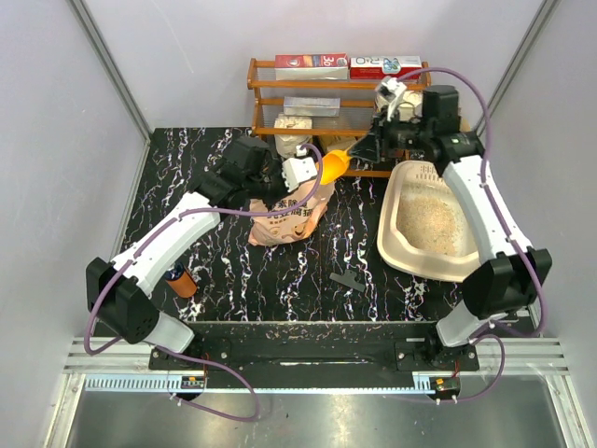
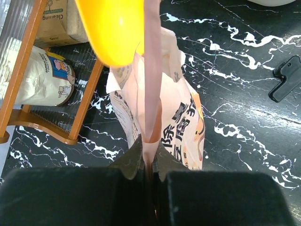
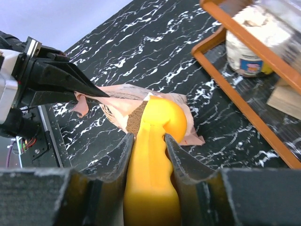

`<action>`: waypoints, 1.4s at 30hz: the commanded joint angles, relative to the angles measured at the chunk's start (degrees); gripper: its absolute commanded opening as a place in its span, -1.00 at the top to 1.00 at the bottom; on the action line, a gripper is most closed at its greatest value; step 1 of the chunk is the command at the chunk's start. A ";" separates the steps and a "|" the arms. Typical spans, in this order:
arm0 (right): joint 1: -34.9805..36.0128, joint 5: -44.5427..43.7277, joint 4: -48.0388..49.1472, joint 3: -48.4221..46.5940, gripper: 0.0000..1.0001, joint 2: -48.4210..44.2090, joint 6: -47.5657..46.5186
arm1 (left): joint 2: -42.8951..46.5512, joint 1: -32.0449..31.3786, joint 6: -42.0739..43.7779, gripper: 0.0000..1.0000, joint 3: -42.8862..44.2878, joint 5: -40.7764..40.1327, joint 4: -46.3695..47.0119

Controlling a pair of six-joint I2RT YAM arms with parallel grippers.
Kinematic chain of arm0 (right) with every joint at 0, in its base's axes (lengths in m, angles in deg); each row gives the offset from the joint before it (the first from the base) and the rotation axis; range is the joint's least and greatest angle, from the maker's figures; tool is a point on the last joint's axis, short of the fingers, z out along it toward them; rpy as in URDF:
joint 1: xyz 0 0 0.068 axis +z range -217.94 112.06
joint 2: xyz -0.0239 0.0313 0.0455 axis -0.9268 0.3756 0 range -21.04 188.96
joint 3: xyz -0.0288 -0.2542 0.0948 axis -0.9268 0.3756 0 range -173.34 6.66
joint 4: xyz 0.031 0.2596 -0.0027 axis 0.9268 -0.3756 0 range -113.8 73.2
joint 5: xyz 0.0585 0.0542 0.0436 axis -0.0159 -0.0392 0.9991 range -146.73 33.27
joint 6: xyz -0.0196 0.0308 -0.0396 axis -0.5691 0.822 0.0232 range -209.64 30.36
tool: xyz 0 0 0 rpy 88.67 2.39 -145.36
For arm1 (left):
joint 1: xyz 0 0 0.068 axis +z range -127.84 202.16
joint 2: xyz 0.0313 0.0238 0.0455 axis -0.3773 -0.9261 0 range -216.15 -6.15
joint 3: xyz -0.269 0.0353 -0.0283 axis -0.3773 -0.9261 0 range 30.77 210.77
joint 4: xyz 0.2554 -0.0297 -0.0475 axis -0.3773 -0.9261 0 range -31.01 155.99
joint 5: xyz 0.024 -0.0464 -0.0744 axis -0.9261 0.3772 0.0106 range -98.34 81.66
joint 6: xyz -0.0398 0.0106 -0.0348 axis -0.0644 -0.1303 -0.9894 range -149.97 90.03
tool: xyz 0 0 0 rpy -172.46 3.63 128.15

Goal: Fill the litter box with clean litter

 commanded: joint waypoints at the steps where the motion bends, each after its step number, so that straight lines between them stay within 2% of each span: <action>1: 4.30 0.61 1.20 -5.22 1.00 4.21 -3.38 | 3.69 -0.49 -0.74 1.00 0.15 3.80 6.01; 6: 7.90 -0.45 -6.02 -7.25 1.00 7.30 -11.90 | 3.61 -0.49 -0.39 1.00 0.41 3.45 6.01; 13: 8.17 -3.52 -10.32 -3.56 1.00 4.41 -17.97 | 3.34 -0.49 -0.83 1.00 0.68 2.57 6.45; 16: 8.35 -6.33 -12.96 -2.50 1.00 6.06 -18.77 | 3.26 -0.41 -1.27 1.00 0.59 2.75 6.54; 19: 8.96 -15.27 -8.24 -2.15 1.00 8.44 -10.19 | 3.34 -0.49 -1.62 1.00 0.68 2.75 6.54; 21: 9.14 -24.13 1.29 0.83 1.00 7.49 -0.11 | 3.43 -0.49 -2.06 1.00 0.59 2.66 6.54; 24: 11.93 -31.18 5.13 1.81 1.00 8.70 2.06 | 3.78 -0.41 -2.24 1.00 0.06 2.66 6.54; 27: 14.58 -34.10 2.69 -1.53 1.00 13.08 1.10 | 3.70 -0.49 -2.15 1.00 -0.20 2.57 6.63; 33: 16.17 -31.92 -4.34 -5.75 1.00 21.96 3.37 | 2.64 -0.49 -2.15 1.00 0.85 2.49 8.30; 38: 17.92 -28.32 -5.05 -2.94 1.00 23.12 6.10 | 1.24 -0.58 -2.33 1.00 3.13 2.05 8.92; 42: 18.46 -27.17 -8.56 -5.04 1.00 21.12 4.97 | 1.14 -0.58 -0.48 1.00 4.36 0.38 8.48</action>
